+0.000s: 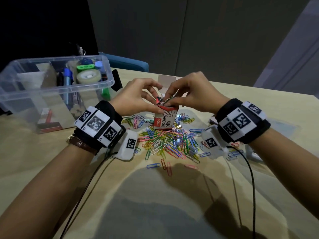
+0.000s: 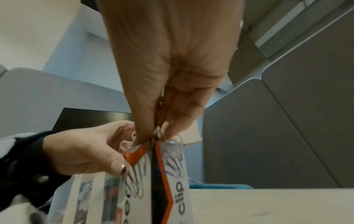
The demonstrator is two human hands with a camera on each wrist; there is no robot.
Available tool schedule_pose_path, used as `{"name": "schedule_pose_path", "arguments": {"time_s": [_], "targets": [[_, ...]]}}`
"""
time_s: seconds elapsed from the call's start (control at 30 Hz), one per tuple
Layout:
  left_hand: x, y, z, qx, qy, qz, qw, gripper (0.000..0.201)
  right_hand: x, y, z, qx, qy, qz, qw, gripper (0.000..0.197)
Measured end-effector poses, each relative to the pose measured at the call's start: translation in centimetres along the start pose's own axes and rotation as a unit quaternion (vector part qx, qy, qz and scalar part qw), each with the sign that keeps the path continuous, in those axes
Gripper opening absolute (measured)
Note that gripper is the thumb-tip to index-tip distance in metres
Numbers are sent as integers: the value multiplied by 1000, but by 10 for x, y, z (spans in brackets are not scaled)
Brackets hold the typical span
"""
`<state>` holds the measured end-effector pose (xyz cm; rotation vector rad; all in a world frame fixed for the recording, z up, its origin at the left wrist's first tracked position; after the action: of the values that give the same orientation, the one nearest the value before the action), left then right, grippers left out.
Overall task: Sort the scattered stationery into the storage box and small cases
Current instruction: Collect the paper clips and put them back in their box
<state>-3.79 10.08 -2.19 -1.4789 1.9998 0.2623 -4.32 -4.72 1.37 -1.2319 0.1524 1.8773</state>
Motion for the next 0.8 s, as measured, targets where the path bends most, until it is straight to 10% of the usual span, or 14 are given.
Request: {"name": "schedule_pose_path", "arguments": {"time_s": [0.23, 0.5, 0.6, 0.8], "targets": [[2, -1, -2, 7, -7, 1, 1000, 69, 0, -16, 11, 61, 66, 172, 981, 20], [-12, 2, -4, 21, -65, -3, 998, 68, -53, -9, -20, 199, -5, -45, 979, 12], [-36, 7, -13, 35, -96, -32, 994, 70, -21, -10, -54, 255, 103, 102, 956, 23], [-85, 25, -30, 49, -66, -91, 992, 77, 78, -10, -46, 111, 171, 349, 915, 61]]}}
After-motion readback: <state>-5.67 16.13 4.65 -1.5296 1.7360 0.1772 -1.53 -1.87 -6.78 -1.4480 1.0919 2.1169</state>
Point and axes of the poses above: each hand's wrist, its own y-axis away from the middle knuckle, its own x-axis out of the palm, z = x × y, the point moved 6 cm from there along -y, towards the middle knuckle, and after that the axes turned 4 degrees about -y, right-handed, at the moved point
